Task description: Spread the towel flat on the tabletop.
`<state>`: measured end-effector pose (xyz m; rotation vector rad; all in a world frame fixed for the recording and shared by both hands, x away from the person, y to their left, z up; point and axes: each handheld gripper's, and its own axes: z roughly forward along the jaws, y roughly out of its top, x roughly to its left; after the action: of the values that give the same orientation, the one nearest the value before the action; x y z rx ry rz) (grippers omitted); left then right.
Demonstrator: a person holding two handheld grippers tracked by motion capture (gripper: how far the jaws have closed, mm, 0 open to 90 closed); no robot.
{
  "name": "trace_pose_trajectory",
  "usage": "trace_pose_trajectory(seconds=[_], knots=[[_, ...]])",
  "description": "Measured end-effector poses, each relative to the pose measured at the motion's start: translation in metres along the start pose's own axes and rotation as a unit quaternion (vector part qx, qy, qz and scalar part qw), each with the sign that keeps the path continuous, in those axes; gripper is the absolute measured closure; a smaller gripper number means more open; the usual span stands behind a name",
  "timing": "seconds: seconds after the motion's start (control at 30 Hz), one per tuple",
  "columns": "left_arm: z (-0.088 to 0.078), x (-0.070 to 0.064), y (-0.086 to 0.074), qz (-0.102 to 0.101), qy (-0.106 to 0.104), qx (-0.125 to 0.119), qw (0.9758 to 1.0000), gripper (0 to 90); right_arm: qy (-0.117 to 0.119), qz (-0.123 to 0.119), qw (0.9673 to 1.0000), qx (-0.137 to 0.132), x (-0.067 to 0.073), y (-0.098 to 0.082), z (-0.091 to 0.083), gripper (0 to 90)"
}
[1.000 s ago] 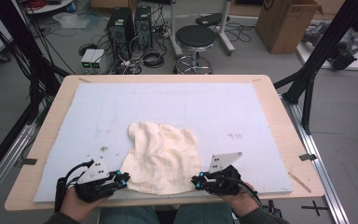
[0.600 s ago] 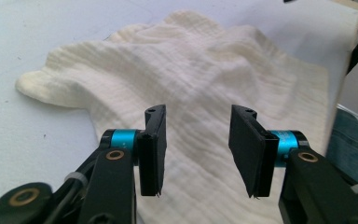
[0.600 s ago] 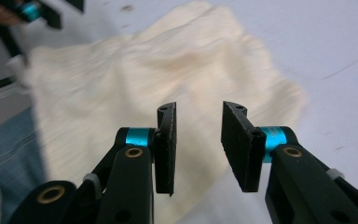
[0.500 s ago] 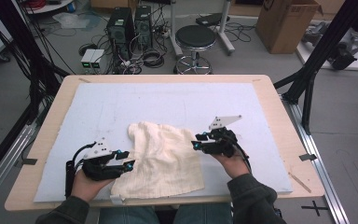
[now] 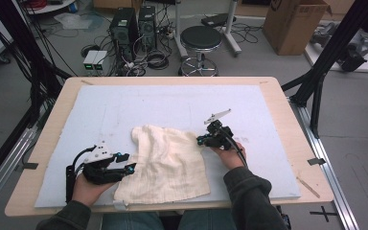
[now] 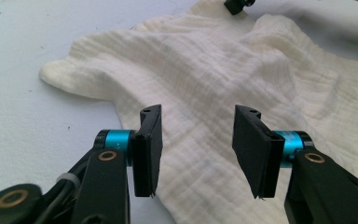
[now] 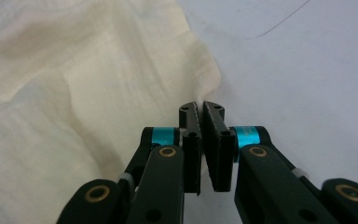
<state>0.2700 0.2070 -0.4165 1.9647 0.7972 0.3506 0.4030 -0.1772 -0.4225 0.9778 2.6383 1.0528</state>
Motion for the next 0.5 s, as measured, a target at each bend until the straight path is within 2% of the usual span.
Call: trace_pose_trajectory(seconds=[0.13,0.2,0.27,0.3,0.33,0.37,0.4,0.5], knots=[[-0.001,0.0,0.001,-0.003,0.001,-0.005,1.0,53.1,-0.037,-0.014,0.9992,0.001,-0.008,0.015,-0.014,85.9],[-0.001,0.001,0.001,-0.004,0.002,-0.009,0.9999,53.2,-0.053,-0.014,0.9985,0.008,-0.014,0.021,-0.017,85.8],[-0.001,0.002,0.001,-0.004,0.003,-0.009,0.9999,53.2,-0.07,-0.011,0.9975,0.002,-0.022,0.026,-0.018,85.1],[0.0,0.002,0.001,-0.006,0.003,-0.01,0.9999,53.2,-0.077,-0.005,0.997,-0.001,-0.025,0.029,-0.018,80.9],[0.0,0.003,0.001,-0.003,0.003,-0.007,1.0,53.2,-0.095,-0.005,0.9954,-0.01,-0.028,0.031,-0.018,72.2],[0.0,0.003,0.001,-0.004,0.004,-0.007,1.0,53.2,-0.101,0.001,0.9947,-0.021,-0.031,0.031,-0.019,73.2],[0.0,0.003,0.0,-0.004,0.005,-0.008,1.0,53.1,-0.096,0.009,0.995,-0.025,-0.034,0.03,-0.018,72.4],[0.001,0.003,0.0,-0.004,0.006,-0.008,0.9999,52.9,-0.087,0.021,0.996,-0.007,-0.037,0.026,-0.013,69.2]])
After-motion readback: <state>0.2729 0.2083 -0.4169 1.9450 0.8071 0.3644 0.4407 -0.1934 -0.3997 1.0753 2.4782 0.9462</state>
